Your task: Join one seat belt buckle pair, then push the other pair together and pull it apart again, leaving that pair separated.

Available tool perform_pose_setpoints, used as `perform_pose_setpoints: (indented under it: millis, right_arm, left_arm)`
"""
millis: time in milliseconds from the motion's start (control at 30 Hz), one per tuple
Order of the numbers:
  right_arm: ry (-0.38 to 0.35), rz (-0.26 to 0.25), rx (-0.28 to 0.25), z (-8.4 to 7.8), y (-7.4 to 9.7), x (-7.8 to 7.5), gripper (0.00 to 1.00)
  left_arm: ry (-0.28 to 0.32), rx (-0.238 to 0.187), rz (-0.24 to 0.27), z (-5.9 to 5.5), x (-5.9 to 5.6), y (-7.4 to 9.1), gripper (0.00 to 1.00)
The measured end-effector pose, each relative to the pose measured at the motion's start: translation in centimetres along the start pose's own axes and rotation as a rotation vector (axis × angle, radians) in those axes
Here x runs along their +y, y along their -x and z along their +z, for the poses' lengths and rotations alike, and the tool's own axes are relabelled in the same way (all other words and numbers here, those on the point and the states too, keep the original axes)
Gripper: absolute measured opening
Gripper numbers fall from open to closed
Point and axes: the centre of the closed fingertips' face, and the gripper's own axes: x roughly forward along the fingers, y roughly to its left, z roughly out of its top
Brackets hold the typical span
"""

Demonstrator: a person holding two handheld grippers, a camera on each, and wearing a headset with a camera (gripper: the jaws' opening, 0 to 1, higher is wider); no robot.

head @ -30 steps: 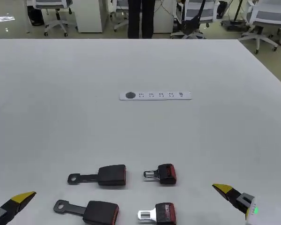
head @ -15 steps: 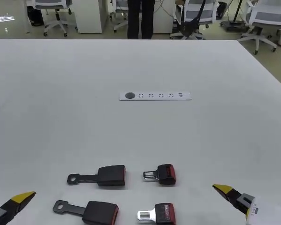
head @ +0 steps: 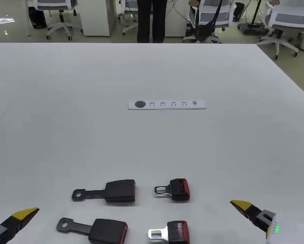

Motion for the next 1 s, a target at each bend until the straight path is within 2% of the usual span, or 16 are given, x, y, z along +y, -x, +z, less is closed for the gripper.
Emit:
perform_pose_setpoints:
  millis: [433, 1000]
  right_arm:
    - [0.029, 0.028, 0.036, -0.5, -0.1, -0.1, 0.99]
    - [0.07, 0.086, 0.071, -0.7, -1.2, -0.4, 0.98]
  left_arm:
    - [-0.034, 0.027, -0.021, 0.0, 0.2, -0.2, 0.98]
    - [-0.078, 0.085, -0.086, -0.5, 0.3, -1.1, 0.94]
